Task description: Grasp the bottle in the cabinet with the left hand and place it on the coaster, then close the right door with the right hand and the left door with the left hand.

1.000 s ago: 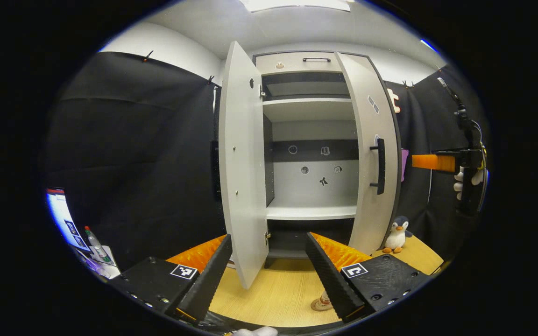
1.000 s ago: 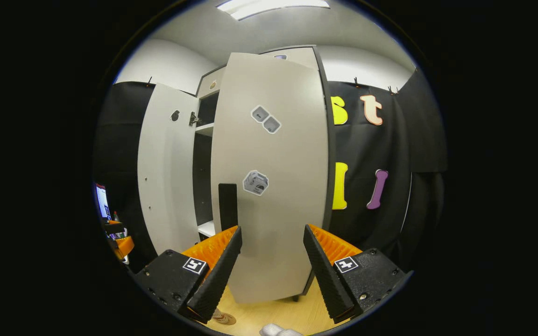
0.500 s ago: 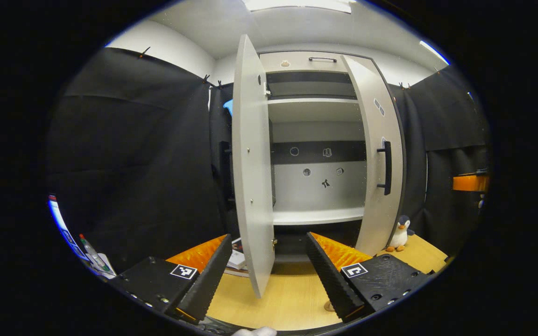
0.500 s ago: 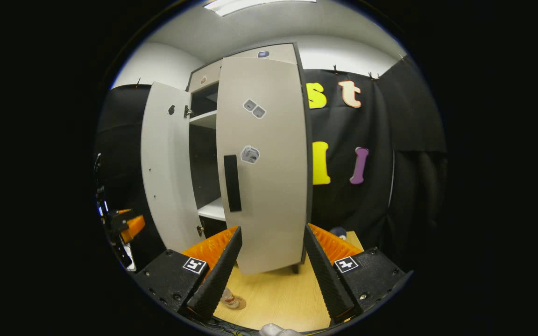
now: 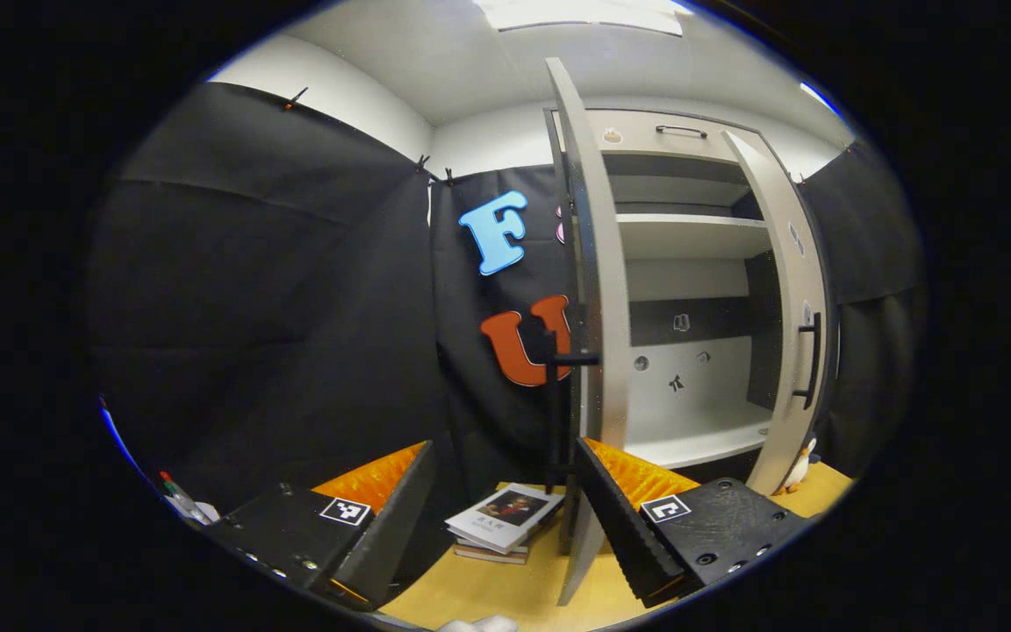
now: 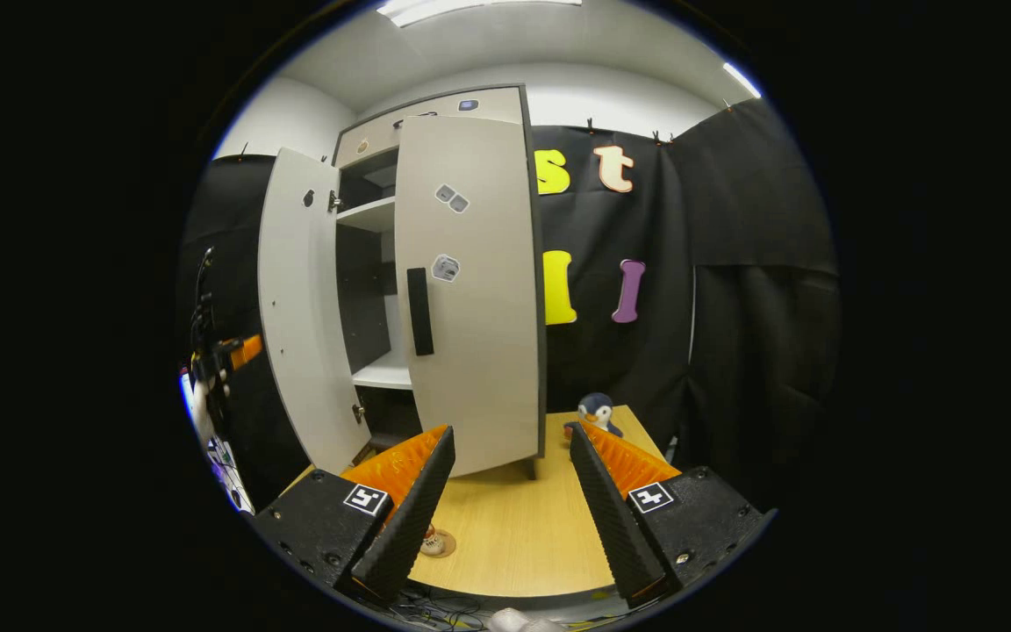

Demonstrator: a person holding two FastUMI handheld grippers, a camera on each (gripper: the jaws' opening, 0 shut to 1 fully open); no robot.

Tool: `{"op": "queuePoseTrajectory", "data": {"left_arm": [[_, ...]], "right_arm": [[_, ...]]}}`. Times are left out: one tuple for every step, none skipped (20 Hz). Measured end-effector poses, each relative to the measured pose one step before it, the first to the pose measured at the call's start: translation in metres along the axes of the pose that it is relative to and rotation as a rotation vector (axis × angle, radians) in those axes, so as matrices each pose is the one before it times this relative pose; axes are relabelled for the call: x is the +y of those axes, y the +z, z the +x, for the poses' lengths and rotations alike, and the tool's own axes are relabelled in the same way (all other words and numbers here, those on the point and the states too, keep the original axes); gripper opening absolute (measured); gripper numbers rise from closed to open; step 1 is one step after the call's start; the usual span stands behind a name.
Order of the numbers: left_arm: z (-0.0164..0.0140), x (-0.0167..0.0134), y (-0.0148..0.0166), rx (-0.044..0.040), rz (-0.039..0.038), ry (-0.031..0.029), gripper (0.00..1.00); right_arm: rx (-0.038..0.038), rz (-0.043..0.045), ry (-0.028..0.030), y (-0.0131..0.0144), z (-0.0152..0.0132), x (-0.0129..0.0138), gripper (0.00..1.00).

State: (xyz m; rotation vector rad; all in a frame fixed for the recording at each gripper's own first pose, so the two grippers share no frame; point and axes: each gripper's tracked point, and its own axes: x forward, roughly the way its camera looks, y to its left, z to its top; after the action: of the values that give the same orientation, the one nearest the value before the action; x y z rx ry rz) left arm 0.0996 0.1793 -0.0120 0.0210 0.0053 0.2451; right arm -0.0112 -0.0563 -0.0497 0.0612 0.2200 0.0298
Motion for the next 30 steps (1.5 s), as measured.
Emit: {"op": "queuePoseTrajectory", "data": {"left_arm": [[0.00772, 0.00878, 0.00714, -0.01526, 0.01179, 0.01387, 0.95], [0.00762, 0.00585, 0.00304, -0.00777, 0.00529, 0.01133, 0.96], [0.00706, 0.00019, 0.00161, -0.002, -0.0002, -0.00433, 0.96], [0.0075, 0.00021, -0.00079, 0.00387, 0.00067, 0.00074, 0.96], [0.00713, 0.00101, -0.00185, 0.01208, 0.00038, 0.00059, 0.92], [0.00508, 0.00312, -0.00115, 0.00797, 0.00259, 0.01812, 0.96], [0.00493, 0.002, -0.00192, 0.0098, 0.00291, 0.00617, 0.89], [0.00053, -0.00065, -0.00384, 0.01437, -0.0037, -0.00504, 0.93], [-0.00077, -0.00246, -0.0026, 0.00223, -0.01165, -0.00625, 0.93], [-0.00106, -0.00142, -0.00364, 0.01625, -0.00521, -0.00777, 0.89], [0.00144, -0.00265, -0.00199, 0.00951, 0.00027, -0.01139, 0.89], [-0.00008, -0.00063, 0.00111, 0.00167, 0.00748, 0.00176, 0.91], [0.00024, 0.00093, 0.00094, -0.00197, 0.00974, 0.00163, 0.9], [-0.00023, 0.00014, -0.00097, 0.00196, 0.00946, 0.00284, 0.88], [-0.0004, 0.00029, 0.00051, -0.007, 0.00601, 0.00097, 0.88], [0.00009, -0.00209, 0.0007, -0.00109, -0.00107, -0.0047, 0.88], [-0.00135, -0.00028, -0.00055, 0.00043, -0.00092, 0.00879, 0.92], [0.00004, 0.00123, 0.00057, -0.00319, 0.00707, 0.00735, 0.85], [0.00027, 0.00064, 0.00092, -0.00762, 0.00772, 0.00427, 0.84], [-0.00105, -0.00073, -0.00025, -0.00031, 0.00278, 0.00432, 0.84], [-0.0007, -0.00059, 0.00015, -0.00077, -0.00504, 0.00274, 0.84], [-0.00229, -0.00303, -0.00102, 0.00252, -0.00718, -0.00315, 0.84], [-0.0018, -0.00333, 0.00082, -0.00126, -0.00559, -0.00445, 0.84], [-0.00169, -0.00465, -0.00037, 0.00146, -0.00366, -0.0044, 0.84], [-0.00117, -0.0049, 0.00073, -0.00244, 0.00305, -0.00848, 0.84], [-0.00163, -0.00568, 0.00056, -0.00297, 0.00363, -0.01305, 0.84], [-0.00068, -0.00616, 0.00153, 0.00098, -0.00057, -0.01632, 0.8], [-0.00082, -0.00819, 0.00002, 0.00005, -0.00552, -0.02169, 0.84], [-0.0012, -0.01117, 0.00027, 0.0011, -0.00403, -0.02618, 0.84], [0.00005, -0.01099, 0.00107, -0.00137, 0.00068, -0.02807, 0.84]], "right_arm": [[-0.00153, -0.0026, -0.01284, -0.00046, -0.00269, -0.00146, 0.82], [0.00094, -0.0001, -0.00825, -0.00035, -0.00143, -0.00161, 0.82], [0.0023, 0.00194, -0.00364, -0.00102, -0.00072, -0.00095, 0.82], [0.00111, 0.00221, 0.00012, -0.00014, -0.0007, -0.00047, 0.82], [0.00147, -0.00146, -0.00172, -0.00016, 0.00041, -0.00101, 0.82], [0.00069, -0.00273, -0.00386, 0.00014, 0.00038, -0.00277, 0.82], [0.00051, -0.00056, -0.00201, 0.00092, 0.00052, -0.00253, 0.82], [0.00017, 0.00334, 0.00194, 0.00116, 0.001, -0.00133, 0.82], [-0.00179, 0.0039, 0.00191, 0.00072, 0.0011, -0.0011, 0.82], [-0.00132, 0.0033, 0.00013, 0.00099, 0.00158, -0.00064, 0.82], [0.00204, -0.00037, 0.00457, -0.00004, 0.00225, 0.00029, 0.82], [0.00664, -0.00341, 0.00532, -0.0007, 0.00228, 0.0013, 0.82], [0.00046, -0.00423, 0.00674, 0.00107, 0.00146, 0.00105, 0.82], [-0.00422, -0.00391, 0.00636, 0.00167, 0.00086, 0.00118, 0.82], [-0.00166, -0.00466, 0.00514, 0.00079, 0.00179, 0.00116, 0.82], [-0.00056, -0.00295, 0.00586, 0.00049, 0.00125, 0.00106, 0.82], [-0.00112, 0.00063, 0.0036, 0.0009, 0.00169, 0.00062, 0.82], [-0.00121, 0.00156, 0.0042, 0.00083, 0.00104, 0.0013, 0.82], [-0.00086, 0.0013, 0.00179, 0.00008, 0.00086, 0.00048, 0.82], [0.00086, -0.00072, 0.00225, -0.00035, 0.00033, 0.00076, 0.82], [0.00038, -0.00146, 0.00172, -0.00003, 0.00002, 0.00044, 0.82], [-0.00099, -0.00246, 0.00167, 0.0005, 0.00012, 0.00047, 0.82], [-0.00154, -0.00307, -0.00031, -0.00023, -0.00038, 0.00005, 0.82], [0.00005, -0.00196, -0.00197, -0.00027, -0.00031, -0.00061, 0.82], [-0.00073, 0.00115, -0.00095, -0.00007, -0.00019, -0.00143, 0.82], [0.00031, 0.00235, 0.00059, -0.00041, -0.00013, 0.00004, 0.82], [0.00201, 0.00191, 0.00012, -0.0006, -0.00026, -0.00001, 0.82], [-0.00199, 0.00114, 0.00125, 0.00017, 0.00009, -0.00026, 0.82], [-0.00028, -0.00145, -0.00011, 0.00072, -0.00045, 0.00028, 0.82], [-0.00067, -0.00303, 0.00125, 0.00015, -0.0005, 0.00076, 0.82]]}}
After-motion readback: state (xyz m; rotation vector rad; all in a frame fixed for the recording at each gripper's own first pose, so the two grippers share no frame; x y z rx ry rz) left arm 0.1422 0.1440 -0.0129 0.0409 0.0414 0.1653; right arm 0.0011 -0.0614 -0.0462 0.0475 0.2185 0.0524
